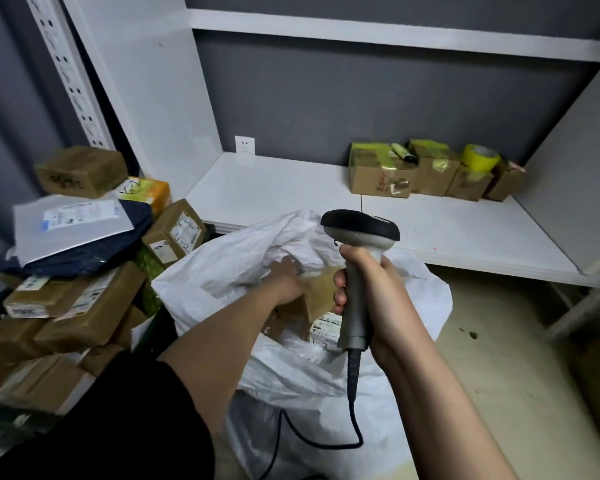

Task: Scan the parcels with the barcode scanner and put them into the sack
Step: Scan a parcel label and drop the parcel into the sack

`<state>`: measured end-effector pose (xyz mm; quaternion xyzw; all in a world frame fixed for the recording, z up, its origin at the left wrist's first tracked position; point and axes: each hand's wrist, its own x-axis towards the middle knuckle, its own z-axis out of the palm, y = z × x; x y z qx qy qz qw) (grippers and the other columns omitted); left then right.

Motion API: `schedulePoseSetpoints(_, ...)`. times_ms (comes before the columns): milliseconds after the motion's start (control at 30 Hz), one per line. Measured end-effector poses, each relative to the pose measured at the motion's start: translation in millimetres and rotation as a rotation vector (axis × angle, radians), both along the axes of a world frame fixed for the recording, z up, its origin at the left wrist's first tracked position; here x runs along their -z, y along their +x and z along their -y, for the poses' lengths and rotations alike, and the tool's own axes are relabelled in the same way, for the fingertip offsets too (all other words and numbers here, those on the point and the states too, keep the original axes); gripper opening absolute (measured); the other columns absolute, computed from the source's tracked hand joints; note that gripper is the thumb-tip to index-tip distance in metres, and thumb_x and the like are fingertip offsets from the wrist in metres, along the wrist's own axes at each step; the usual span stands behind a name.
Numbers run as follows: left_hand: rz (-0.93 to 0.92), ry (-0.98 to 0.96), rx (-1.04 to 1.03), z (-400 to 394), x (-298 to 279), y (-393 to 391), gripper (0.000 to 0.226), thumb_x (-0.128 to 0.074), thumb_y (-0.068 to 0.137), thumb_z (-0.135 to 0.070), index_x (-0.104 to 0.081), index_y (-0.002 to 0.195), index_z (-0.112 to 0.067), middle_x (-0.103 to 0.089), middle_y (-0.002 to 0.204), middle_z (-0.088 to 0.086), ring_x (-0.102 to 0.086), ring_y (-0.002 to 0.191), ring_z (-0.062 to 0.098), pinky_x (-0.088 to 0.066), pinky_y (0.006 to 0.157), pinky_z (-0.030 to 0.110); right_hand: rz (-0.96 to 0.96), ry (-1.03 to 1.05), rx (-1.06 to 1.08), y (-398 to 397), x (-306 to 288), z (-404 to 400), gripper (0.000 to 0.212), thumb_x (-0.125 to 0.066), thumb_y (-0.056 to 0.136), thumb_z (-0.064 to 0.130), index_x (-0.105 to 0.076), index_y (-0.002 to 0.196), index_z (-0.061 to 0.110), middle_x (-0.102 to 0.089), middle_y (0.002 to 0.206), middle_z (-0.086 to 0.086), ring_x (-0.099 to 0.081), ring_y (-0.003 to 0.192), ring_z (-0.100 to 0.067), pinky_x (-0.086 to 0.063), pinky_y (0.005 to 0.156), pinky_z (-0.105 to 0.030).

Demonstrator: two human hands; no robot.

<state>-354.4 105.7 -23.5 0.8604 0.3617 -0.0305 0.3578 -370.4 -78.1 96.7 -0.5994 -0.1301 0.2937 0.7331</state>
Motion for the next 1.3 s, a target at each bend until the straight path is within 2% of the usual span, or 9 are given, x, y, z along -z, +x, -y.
schedulePoseSetpoints(233,0.068,0.247,-0.025,-49,-43,-103,0.030,-0.054,0.092,-0.038,-0.060,0.116,-0.022,-0.066,0.115,0.001,-0.060,0.105,0.020,-0.048,0.090,0.032,-0.025,0.012,-0.028,-26,2,-35,0.012,-0.058,0.094,0.019,-0.049,0.097,0.011,-0.051,0.055,-0.003,-0.044,0.040,-0.013,-0.037,0.039,-0.022)
schedulePoseSetpoints(533,-0.038,0.635,-0.346,-144,-70,-270,0.056,-0.060,0.088,-0.042,-0.044,0.136,-0.020,-0.043,0.136,0.008,-0.043,0.126,0.030,-0.042,0.098,0.042,0.002,0.007,-0.189,-97,19,-128,0.017,-0.059,0.093,0.014,-0.045,0.103,0.011,-0.052,0.061,-0.005,-0.044,0.041,-0.014,-0.036,0.044,-0.023)
schedulePoseSetpoints(733,0.181,0.204,-0.813,-232,-37,-310,0.058,-0.063,0.083,-0.046,-0.054,0.128,-0.010,-0.057,0.129,0.016,-0.054,0.116,0.034,-0.047,0.097,0.043,0.054,-0.020,-0.235,-126,30,-189,0.016,-0.060,0.093,0.012,-0.046,0.101,0.009,-0.053,0.060,-0.006,-0.045,0.040,-0.013,-0.037,0.042,-0.024)
schedulePoseSetpoints(833,0.432,-0.184,-1.023,-244,-34,-302,0.044,-0.062,0.088,-0.033,-0.054,0.118,-0.002,-0.064,0.110,0.014,-0.062,0.093,0.029,-0.053,0.085,0.039,0.042,-0.028,-0.228,-132,40,-204,0.016,-0.060,0.092,0.012,-0.047,0.102,0.009,-0.054,0.058,-0.004,-0.046,0.041,-0.013,-0.038,0.044,-0.025)
schedulePoseSetpoints(933,0.642,-0.545,-1.104,-239,-39,-287,0.033,-0.054,0.096,-0.026,-0.050,0.124,-0.008,-0.062,0.108,0.013,-0.063,0.103,0.026,-0.047,0.081,0.034,0.028,-0.040,-0.212,-133,47,-210,0.016,-0.060,0.092,0.012,-0.047,0.101,0.009,-0.054,0.056,-0.003,-0.045,0.040,-0.013,-0.037,0.043,-0.026)
schedulePoseSetpoints(1033,0.783,-0.657,-1.156,-246,-42,-277,0.035,-0.053,0.098,-0.018,-0.049,0.131,-0.006,-0.066,0.115,0.012,-0.064,0.106,0.024,-0.047,0.084,0.032,0.026,-0.057,-0.201,-130,52,-210,0.015,-0.060,0.093,0.011,-0.046,0.098,0.009,-0.054,0.055,-0.004,-0.045,0.039,-0.014,-0.037,0.043,-0.026)
schedulePoseSetpoints(1133,0.856,-0.705,-1.202,-249,-44,-275,0.025,-0.053,0.096,-0.008,-0.056,0.121,-0.002,-0.062,0.076,0.006,-0.059,0.067,0.012,-0.048,0.067,0.023,0.040,-0.059,-0.198,-126,52,-206,0.014,-0.059,0.093,0.010,-0.047,0.101,0.007,-0.053,0.055,-0.004,-0.045,0.039,-0.013,-0.037,0.042,-0.025)
schedulePoseSetpoints(1200,0.869,-0.742,-1.209,-245,-47,-280,0.007,-0.053,0.095,-0.005,-0.059,0.100,-0.003,-0.061,0.057,0.004,-0.054,0.061,0.009,-0.046,0.059,0.021,0.043,-0.052,-0.189,-123,50,-205,0.014,-0.058,0.094,0.009,-0.047,0.102,0.007,-0.053,0.055,-0.005,-0.044,0.038,-0.013,-0.037,0.041,-0.025)
schedulePoseSetpoints(1300,0.907,-0.815,-1.208,-235,-50,-294,0.018,-0.054,0.094,-0.005,-0.053,0.076,-0.006,-0.057,0.041,0.001,-0.053,0.061,0.009,-0.046,0.057,0.021,0.019,-0.030,-0.182,-122,45,-201,0.014,-0.057,0.094,0.008,-0.044,0.099,0.009,-0.051,0.055,-0.005,-0.043,0.037,-0.013,-0.036,0.038,-0.024)
